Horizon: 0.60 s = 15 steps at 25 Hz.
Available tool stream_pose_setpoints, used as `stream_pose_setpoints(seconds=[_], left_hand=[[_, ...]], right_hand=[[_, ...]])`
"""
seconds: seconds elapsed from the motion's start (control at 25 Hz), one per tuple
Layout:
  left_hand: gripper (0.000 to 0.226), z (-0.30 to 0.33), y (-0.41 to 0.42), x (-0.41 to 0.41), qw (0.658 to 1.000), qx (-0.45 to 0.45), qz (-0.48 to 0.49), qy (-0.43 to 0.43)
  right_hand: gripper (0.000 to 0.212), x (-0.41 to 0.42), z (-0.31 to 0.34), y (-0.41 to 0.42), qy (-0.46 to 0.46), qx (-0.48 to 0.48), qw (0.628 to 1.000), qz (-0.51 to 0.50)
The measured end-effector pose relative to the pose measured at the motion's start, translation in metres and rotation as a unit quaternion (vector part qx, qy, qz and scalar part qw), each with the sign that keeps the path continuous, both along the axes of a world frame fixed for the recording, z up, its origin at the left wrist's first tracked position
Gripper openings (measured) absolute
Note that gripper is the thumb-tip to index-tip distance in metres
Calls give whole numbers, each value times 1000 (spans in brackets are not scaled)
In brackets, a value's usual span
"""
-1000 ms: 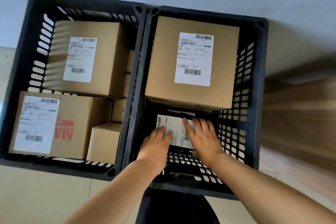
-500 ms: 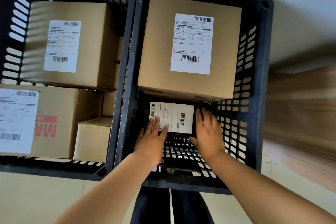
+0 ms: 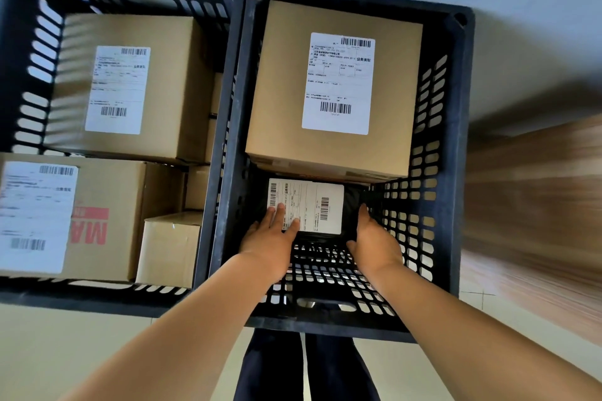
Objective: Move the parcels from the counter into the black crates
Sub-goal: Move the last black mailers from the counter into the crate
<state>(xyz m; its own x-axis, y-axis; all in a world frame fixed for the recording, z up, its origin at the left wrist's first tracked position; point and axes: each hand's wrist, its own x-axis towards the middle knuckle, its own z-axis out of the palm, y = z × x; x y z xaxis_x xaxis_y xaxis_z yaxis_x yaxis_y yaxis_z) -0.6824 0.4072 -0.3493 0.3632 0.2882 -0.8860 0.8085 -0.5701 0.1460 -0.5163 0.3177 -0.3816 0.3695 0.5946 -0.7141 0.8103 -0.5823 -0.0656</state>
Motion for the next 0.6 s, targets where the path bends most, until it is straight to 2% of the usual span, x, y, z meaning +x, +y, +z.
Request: stream_pose_setpoints(seconds=[0.12, 0.28, 0.48, 0.6], left_hand=[[78, 18, 8, 3, 1000, -5, 10, -20], [62, 65, 15, 3, 994, 56, 34, -87], [48, 127, 23, -7, 981, 111, 80, -140], [48, 163, 27, -12, 972, 124, 106, -168]], right_hand=[[53, 1, 19, 0, 4, 32, 999, -25], [34, 2, 69, -1, 14, 59, 998, -10], [28, 3, 138, 2, -5, 99, 995, -8], [27, -1, 184, 8, -7, 146, 988, -41]])
